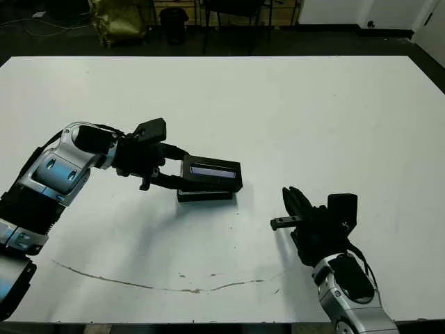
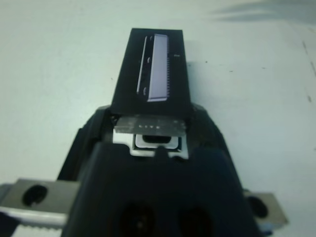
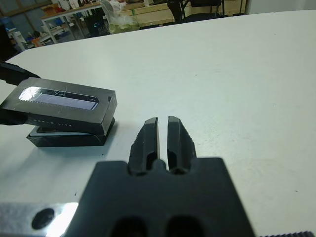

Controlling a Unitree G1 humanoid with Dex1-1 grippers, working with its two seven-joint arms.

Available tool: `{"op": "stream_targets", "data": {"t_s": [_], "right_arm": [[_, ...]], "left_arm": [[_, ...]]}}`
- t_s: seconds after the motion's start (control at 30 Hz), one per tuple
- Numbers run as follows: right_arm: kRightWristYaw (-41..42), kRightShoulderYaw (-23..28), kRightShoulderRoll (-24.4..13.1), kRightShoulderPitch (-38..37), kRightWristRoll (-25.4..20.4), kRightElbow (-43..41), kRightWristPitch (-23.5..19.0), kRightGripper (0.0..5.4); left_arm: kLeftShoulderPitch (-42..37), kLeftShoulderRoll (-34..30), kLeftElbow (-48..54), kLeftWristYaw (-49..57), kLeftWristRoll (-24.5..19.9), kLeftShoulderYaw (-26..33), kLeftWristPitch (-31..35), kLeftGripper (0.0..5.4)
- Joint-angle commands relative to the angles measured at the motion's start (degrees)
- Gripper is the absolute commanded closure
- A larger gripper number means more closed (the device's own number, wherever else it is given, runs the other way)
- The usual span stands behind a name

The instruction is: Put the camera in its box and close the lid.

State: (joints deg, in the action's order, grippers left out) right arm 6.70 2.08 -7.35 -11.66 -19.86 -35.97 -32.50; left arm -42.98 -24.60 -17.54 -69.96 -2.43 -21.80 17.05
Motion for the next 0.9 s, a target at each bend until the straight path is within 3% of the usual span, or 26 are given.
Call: {"op": "stream_targets", "data": {"t_s": [0.03,0.17,0.57,0.9], "right_arm": [[-0.5,0.3,-0.3,-0.4,-0.2,0.2,-1.8,5.4],[0.9,0.2,0.0,-0.7,0.0,1.7,1.5,5.4],[-1.1,0.0,0.2,-0.4,0.1,-0.3,-1.9,5.4],[-0.6,0.4,0.4,-0.3,-0.4,0.0,-1.7,5.4]], "left_arm": [[-0.5,-0.3,-0.5,-0.5,0.8,-0.7,0.2,3.15],[-0.4,-0.4,0.0,0.1,1.6,-1.1,1.1,3.15],[-0.4,-0.2,0.2,0.7,3.2,-2.3,2.8,3.15],[-0.9,0.2,-1.0,0.3,3.8,-3.0,2.2,3.15]]}}
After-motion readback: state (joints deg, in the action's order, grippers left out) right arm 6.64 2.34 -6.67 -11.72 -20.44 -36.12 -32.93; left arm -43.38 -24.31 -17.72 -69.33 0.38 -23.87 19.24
